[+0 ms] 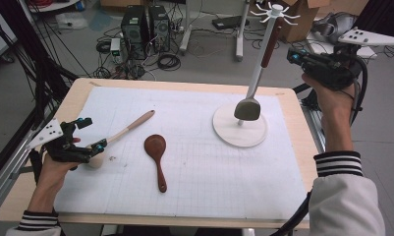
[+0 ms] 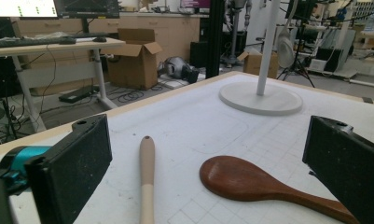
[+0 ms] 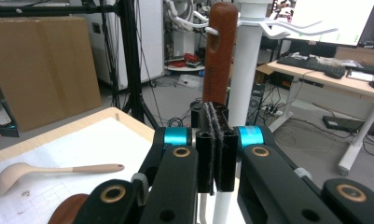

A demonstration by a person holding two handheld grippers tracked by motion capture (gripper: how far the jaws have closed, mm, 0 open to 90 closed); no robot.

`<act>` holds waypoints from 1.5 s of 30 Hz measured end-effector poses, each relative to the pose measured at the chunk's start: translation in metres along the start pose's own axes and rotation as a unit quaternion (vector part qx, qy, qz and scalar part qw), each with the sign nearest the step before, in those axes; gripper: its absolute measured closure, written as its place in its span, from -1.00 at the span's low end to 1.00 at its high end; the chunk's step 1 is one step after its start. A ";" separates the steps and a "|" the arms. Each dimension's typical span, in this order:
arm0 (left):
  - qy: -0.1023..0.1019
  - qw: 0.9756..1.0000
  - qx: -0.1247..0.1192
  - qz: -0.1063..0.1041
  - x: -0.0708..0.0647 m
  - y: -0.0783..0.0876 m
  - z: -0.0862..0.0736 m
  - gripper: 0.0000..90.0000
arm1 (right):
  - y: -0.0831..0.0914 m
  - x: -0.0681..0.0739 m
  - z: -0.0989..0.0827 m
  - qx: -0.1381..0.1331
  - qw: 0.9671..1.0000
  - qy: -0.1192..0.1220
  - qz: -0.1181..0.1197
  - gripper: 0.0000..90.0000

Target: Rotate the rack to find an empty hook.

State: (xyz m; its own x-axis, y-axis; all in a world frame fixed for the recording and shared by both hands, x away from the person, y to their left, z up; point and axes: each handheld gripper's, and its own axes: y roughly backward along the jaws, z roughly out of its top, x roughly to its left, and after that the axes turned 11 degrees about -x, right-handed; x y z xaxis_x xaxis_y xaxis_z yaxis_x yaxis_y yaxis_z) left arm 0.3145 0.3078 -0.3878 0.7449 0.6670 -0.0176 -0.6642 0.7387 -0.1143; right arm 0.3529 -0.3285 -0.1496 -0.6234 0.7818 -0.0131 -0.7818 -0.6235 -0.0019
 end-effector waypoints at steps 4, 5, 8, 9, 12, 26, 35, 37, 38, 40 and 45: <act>0.001 1.000 -0.001 0.000 0.000 0.000 0.000 -0.96 | -0.003 -0.006 0.005 0.007 1.000 0.000 -0.004 1.00; 0.001 1.000 -0.001 0.001 0.000 0.000 0.000 -0.96 | -0.004 -0.007 0.006 0.008 1.000 0.000 -0.004 1.00; 0.001 1.000 -0.001 0.001 0.001 0.001 0.000 -0.96 | -0.006 -0.011 0.013 0.013 1.000 0.006 -0.009 1.00; 0.001 1.000 -0.001 0.002 0.002 0.001 0.000 -0.96 | -0.006 -0.012 0.015 0.014 1.000 0.007 -0.009 1.00; 0.002 1.000 -0.001 0.002 0.002 0.001 -0.001 -0.96 | -0.007 -0.016 0.021 0.021 1.000 0.010 -0.019 1.00; 0.003 1.000 0.002 0.008 0.006 0.004 -0.002 -0.96 | -0.015 -0.033 0.044 0.040 0.999 0.020 -0.029 1.00; 0.002 1.000 0.003 0.011 0.007 0.007 -0.002 -0.96 | -0.024 -0.039 0.049 0.050 0.998 0.019 -0.038 1.00; 0.001 1.000 0.003 0.012 0.007 0.007 -0.002 -0.96 | -0.025 -0.039 0.049 0.050 0.998 0.021 -0.039 1.00; 0.002 1.000 0.003 0.012 0.008 0.007 -0.002 -0.96 | -0.026 -0.040 0.050 0.051 0.998 0.022 -0.039 1.00; 0.002 1.000 0.003 0.012 0.008 0.007 -0.002 -0.96 | -0.027 -0.039 0.050 0.050 0.998 0.022 -0.038 1.00; 0.003 1.000 0.005 0.011 0.007 0.007 -0.003 -0.96 | -0.031 -0.038 0.050 0.050 0.998 0.023 -0.034 1.00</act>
State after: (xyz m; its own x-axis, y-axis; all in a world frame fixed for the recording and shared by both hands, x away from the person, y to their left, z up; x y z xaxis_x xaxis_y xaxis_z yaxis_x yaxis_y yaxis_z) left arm 0.3156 0.3176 -0.3914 0.7305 0.6825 -0.0253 -0.6809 0.7249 -0.1045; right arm 0.4007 -0.3387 -0.0995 -0.5700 0.8193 -0.0619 -0.8204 -0.5636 0.0963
